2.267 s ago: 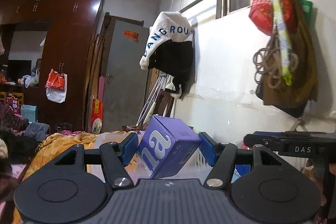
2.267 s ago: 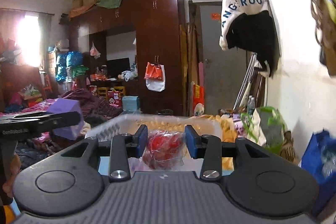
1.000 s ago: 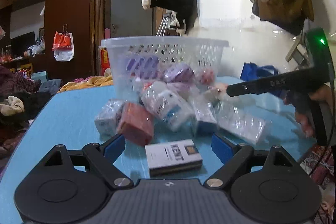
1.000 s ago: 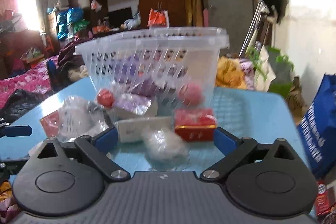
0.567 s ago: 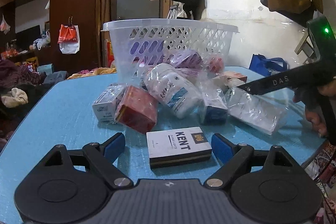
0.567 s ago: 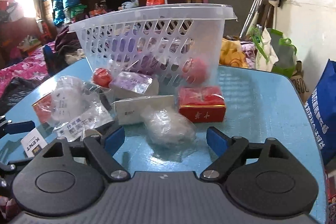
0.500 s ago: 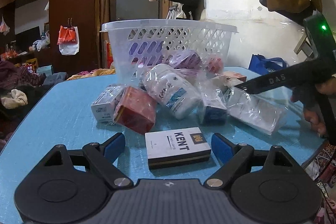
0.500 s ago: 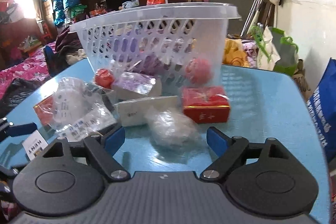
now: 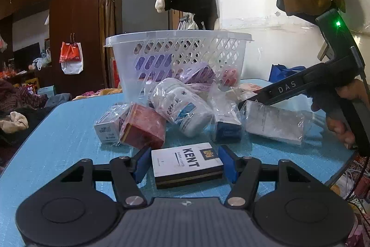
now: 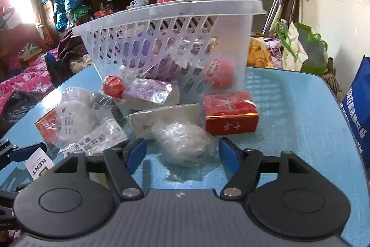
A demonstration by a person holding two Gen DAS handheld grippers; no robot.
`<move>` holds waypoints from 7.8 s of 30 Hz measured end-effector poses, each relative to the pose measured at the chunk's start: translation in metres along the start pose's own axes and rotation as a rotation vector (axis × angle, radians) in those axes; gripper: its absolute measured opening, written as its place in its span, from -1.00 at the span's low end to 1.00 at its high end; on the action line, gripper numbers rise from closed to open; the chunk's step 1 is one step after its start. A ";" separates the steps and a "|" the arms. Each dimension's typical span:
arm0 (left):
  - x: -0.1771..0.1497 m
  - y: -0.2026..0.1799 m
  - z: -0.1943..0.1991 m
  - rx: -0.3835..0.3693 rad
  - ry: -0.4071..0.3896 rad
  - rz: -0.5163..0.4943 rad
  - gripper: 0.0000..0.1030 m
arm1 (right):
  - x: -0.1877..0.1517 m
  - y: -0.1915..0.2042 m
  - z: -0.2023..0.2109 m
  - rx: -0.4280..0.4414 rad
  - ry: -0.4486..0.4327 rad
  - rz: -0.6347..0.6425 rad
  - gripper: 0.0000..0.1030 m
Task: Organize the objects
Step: 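Grasp the white KENT pack with the left tool, then drop the KENT pack into the basket with the left tool while the right tool drops a plastic packet, then grasp a white medicine box with the left tool while the right tool grasps the red gift box, then release the medicine box and red gift box into the basket, then grasp a red box with the left tool while the right tool grasps a plastic bag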
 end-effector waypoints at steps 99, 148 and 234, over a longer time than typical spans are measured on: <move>0.042 0.112 -0.073 -0.034 0.225 0.140 0.38 | 0.017 -0.045 -0.017 -0.127 -0.064 0.040 0.20; 0.213 0.064 -0.043 -0.102 -0.239 0.172 -0.25 | 0.143 0.004 0.058 -0.150 -0.470 0.188 0.19; 0.021 0.053 0.015 0.169 -0.136 0.051 -0.09 | -0.065 0.014 0.083 0.002 -0.313 0.117 -0.29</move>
Point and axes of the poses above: each gripper's, at about its wrist camera, not at the fingertips, and z roughly against the way its jaws point, y to its left, x to its top, the point moved 2 cm from there along -z, roughly the way its jaws point, and after that the axes turned 6 degrees about -y, right-handed, at the moved point
